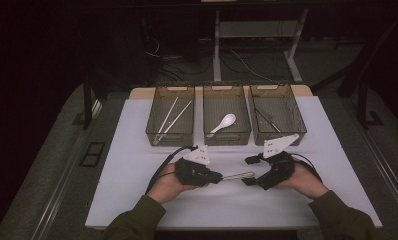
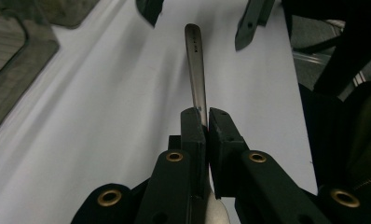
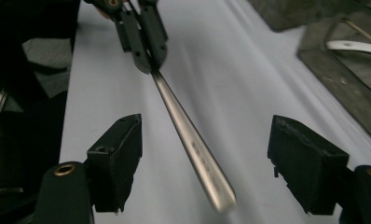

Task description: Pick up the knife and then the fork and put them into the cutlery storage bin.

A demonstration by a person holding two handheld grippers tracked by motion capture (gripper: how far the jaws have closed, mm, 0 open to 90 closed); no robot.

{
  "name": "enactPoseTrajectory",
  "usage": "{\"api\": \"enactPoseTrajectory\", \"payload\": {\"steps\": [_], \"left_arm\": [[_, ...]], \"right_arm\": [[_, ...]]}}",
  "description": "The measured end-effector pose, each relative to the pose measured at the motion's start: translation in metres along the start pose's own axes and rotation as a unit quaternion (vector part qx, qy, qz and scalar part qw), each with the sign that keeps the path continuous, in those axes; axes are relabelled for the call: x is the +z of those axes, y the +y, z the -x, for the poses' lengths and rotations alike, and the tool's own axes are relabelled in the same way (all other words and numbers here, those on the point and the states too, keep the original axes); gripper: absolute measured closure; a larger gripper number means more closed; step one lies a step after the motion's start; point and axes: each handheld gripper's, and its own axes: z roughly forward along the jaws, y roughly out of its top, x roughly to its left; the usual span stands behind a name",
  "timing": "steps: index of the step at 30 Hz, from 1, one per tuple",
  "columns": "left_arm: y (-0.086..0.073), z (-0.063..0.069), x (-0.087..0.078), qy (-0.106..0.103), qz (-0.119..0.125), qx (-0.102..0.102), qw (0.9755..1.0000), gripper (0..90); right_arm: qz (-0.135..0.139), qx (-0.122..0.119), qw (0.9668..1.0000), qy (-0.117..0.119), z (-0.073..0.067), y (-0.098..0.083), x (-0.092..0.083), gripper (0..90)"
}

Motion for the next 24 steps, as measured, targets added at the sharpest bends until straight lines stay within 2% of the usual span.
{"api": "enactPoseTrajectory", "payload": {"steps": [3,6,10,11,12,13,17,24], "left_arm": [[0.003,0.0,0.002,-0.004,-0.005,0.006,1.0,84.9],[0.006,0.0,0.003,-0.011,-0.007,0.008,0.9999,84.9],[0.013,-0.001,0.006,-0.023,-0.017,0.023,0.9993,84.9],[0.015,-0.003,0.006,-0.023,-0.019,0.033,0.999,84.9],[0.016,-0.001,0.008,-0.026,-0.013,0.022,0.9993,84.9],[0.017,-0.001,0.009,-0.028,-0.015,0.023,0.9992,84.9],[0.018,-0.002,0.01,-0.026,-0.02,0.026,0.9991,84.9],[0.017,-0.003,0.009,-0.029,-0.019,0.024,0.9991,84.9]], "right_arm": [[-0.012,-0.028,0.9995,0.011,-0.003,0.007,0.008,30.3],[-0.022,-0.044,0.9985,0.023,-0.004,0.01,0.015,35.9],[-0.045,-0.073,0.9959,0.03,-0.006,0.014,0.024,42.9],[-0.048,-0.081,0.9951,0.03,-0.007,0.014,0.025,45.8],[-0.051,-0.086,0.9944,0.033,-0.007,0.015,0.027,48.0],[-0.056,-0.093,0.9936,0.033,-0.007,0.015,0.028,49.1],[-0.066,-0.1,0.9921,0.035,-0.009,0.014,0.029,59.7],[-0.065,-0.11,0.9911,0.037,-0.01,0.014,0.028,70.0]]}}
